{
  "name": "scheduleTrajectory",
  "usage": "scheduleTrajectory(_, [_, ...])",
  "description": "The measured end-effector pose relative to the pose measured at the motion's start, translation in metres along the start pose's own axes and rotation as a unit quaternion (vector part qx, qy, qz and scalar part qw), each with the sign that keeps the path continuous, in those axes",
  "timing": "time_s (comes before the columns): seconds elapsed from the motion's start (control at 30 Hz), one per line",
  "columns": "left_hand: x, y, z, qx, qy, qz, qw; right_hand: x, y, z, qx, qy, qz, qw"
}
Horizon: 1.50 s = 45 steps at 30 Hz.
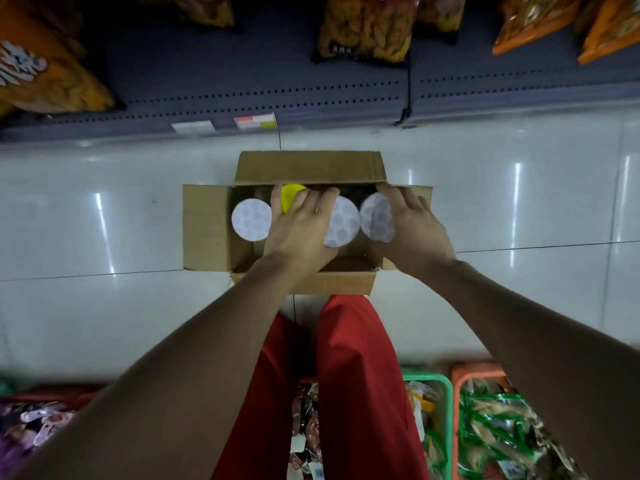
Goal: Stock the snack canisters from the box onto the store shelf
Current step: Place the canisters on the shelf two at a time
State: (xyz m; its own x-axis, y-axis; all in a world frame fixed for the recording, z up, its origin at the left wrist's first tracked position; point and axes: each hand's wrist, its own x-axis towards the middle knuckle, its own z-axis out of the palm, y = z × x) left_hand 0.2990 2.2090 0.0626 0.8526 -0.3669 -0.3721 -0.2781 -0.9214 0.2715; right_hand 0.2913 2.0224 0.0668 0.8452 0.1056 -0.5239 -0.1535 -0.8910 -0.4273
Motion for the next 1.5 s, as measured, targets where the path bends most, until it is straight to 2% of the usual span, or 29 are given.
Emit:
scheduleTrajectory(0.13, [-0.020, 0.007, -0.052, -0.013, -0.024, -0.001, 1.000, -0.031, -0.024, -0.042, 0.018, 0.016, 0.000, 1.000])
scheduleTrajectory(0.3, [-0.048, 0.019, -0.127, -0.018, -0.015, 0.001, 1.000, -0.069, -0.061, -0.106, 0.041, 0.018, -0.001, 0.999])
scheduleTrajectory(0.7, [-0.118, 0.051, -0.336, -0.133, -0.009, -0.031, 0.991, -0.177, -0.159, -0.265, 0.107, 0.074, 0.014, 0.991])
scheduleTrajectory(0.87, [-0.148, 0.067, -0.429, -0.121, 0.019, 0.021, 0.992, -0.216, -0.207, -0.344, 0.122, 0.108, -0.042, 0.986])
scheduleTrajectory(0.97, [-0.163, 0.076, -0.488, -0.098, 0.058, 0.047, 0.992, -0.233, -0.237, -0.397, 0.101, 0.136, -0.092, 0.981])
scheduleTrajectory(1.13, [-0.183, 0.084, -0.590, -0.146, 0.139, 0.054, 0.978, -0.254, -0.287, -0.483, 0.071, 0.181, -0.176, 0.965])
scheduleTrajectory(1.37, [-0.219, 0.103, -0.731, -0.086, 0.267, 0.085, 0.956, -0.302, -0.362, -0.613, 0.065, 0.279, -0.289, 0.913])
scheduleTrajectory(1.5, [-0.249, 0.125, -0.806, -0.083, 0.351, 0.116, 0.926, -0.343, -0.401, -0.677, 0.058, 0.316, -0.354, 0.878])
